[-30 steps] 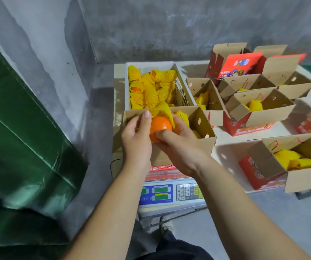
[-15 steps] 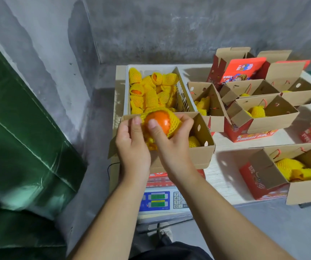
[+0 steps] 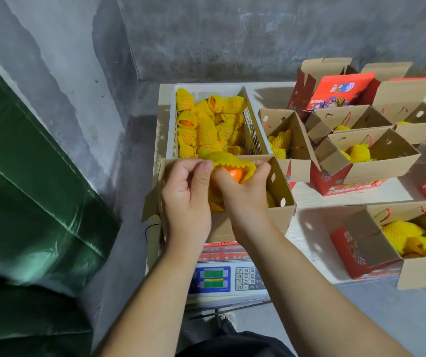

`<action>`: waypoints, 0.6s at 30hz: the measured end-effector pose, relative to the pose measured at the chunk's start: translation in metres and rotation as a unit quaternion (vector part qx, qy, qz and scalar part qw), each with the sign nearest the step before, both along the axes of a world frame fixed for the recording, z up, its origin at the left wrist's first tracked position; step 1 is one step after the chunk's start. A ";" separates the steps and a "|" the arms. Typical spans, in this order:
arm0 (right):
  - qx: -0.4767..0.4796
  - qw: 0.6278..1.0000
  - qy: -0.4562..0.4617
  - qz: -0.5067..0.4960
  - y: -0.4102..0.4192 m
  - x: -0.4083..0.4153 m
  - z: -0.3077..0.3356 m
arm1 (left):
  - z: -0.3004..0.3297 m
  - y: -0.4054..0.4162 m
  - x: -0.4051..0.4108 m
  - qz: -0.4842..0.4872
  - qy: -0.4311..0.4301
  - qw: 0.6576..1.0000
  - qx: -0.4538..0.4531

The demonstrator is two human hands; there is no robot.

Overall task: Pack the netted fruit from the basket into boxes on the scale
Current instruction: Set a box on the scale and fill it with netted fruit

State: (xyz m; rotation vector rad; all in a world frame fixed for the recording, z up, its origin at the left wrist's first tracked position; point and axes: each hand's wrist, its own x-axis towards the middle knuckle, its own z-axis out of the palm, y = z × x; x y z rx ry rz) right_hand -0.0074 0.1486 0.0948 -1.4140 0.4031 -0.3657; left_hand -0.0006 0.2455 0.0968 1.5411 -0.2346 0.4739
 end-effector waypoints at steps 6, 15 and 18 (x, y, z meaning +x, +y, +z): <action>0.286 0.934 -0.066 0.202 -0.012 0.002 0.006 | 0.000 -0.007 -0.002 -0.059 0.023 0.998 0.028; -0.165 0.984 -0.058 -0.044 -0.060 0.008 0.013 | -0.012 0.022 0.001 -0.120 0.178 0.976 0.033; -0.489 0.864 0.104 0.067 -0.093 0.013 0.004 | -0.016 0.041 0.003 -0.091 0.212 0.972 0.050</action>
